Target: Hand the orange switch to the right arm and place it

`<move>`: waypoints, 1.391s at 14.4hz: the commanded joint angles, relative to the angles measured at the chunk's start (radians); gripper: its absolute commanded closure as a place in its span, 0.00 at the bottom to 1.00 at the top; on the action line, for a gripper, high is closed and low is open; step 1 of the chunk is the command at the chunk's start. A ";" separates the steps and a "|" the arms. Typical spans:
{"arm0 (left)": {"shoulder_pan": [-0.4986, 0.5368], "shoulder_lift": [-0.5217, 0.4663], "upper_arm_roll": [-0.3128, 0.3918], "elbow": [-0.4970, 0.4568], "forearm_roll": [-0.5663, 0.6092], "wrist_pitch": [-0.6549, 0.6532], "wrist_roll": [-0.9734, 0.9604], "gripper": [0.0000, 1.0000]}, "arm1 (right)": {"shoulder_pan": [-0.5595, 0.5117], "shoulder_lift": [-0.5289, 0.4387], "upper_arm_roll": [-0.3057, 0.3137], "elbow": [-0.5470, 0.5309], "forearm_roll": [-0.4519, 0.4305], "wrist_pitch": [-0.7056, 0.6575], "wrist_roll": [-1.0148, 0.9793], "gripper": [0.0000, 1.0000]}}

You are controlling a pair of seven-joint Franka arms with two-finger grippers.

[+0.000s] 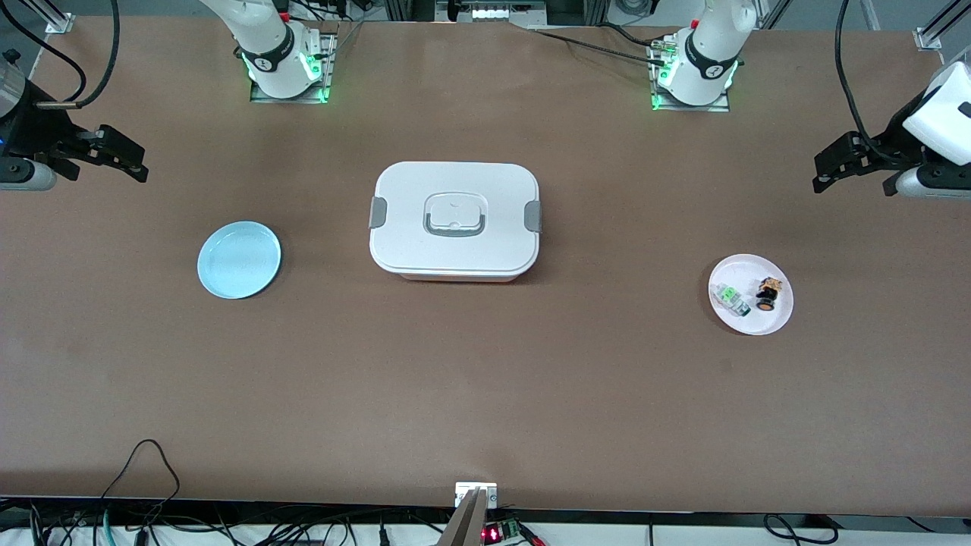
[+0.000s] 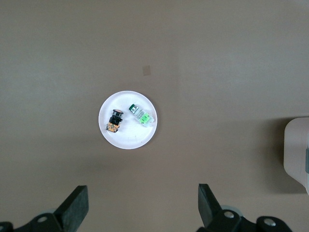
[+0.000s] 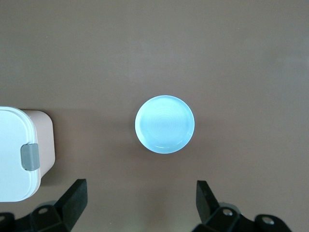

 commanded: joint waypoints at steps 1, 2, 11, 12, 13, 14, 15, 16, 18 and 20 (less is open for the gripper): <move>-0.011 0.008 0.002 0.028 0.013 -0.019 -0.008 0.00 | -0.010 -0.014 0.007 0.001 0.016 -0.013 -0.015 0.00; -0.011 0.008 0.002 0.028 0.013 -0.019 -0.008 0.00 | -0.010 -0.014 0.008 0.001 0.016 -0.011 -0.015 0.00; 0.003 0.010 -0.001 0.029 0.009 -0.017 -0.003 0.00 | -0.009 -0.008 0.028 0.004 0.014 -0.007 -0.004 0.00; 0.001 0.008 -0.001 0.029 0.009 -0.017 -0.003 0.00 | -0.009 -0.005 0.030 0.012 0.013 -0.008 0.005 0.00; 0.001 0.008 -0.001 0.029 0.007 -0.017 -0.003 0.00 | -0.007 -0.002 0.030 0.025 0.016 -0.013 -0.006 0.00; 0.000 0.008 -0.001 0.031 0.003 -0.017 -0.005 0.00 | -0.007 0.004 0.030 0.029 0.017 -0.021 -0.007 0.00; -0.002 0.008 -0.002 0.032 0.001 -0.017 -0.008 0.00 | -0.006 0.005 0.033 0.029 0.022 -0.025 -0.007 0.00; -0.005 0.016 -0.005 0.032 0.004 -0.017 -0.006 0.00 | -0.003 0.003 0.040 0.029 0.022 -0.031 -0.004 0.00; -0.006 0.083 -0.005 0.025 -0.002 -0.016 0.009 0.00 | -0.003 0.005 0.042 0.026 0.022 -0.039 0.005 0.00; -0.021 0.097 -0.016 0.017 0.007 -0.017 0.007 0.00 | -0.003 0.006 0.042 0.022 0.026 -0.041 -0.006 0.00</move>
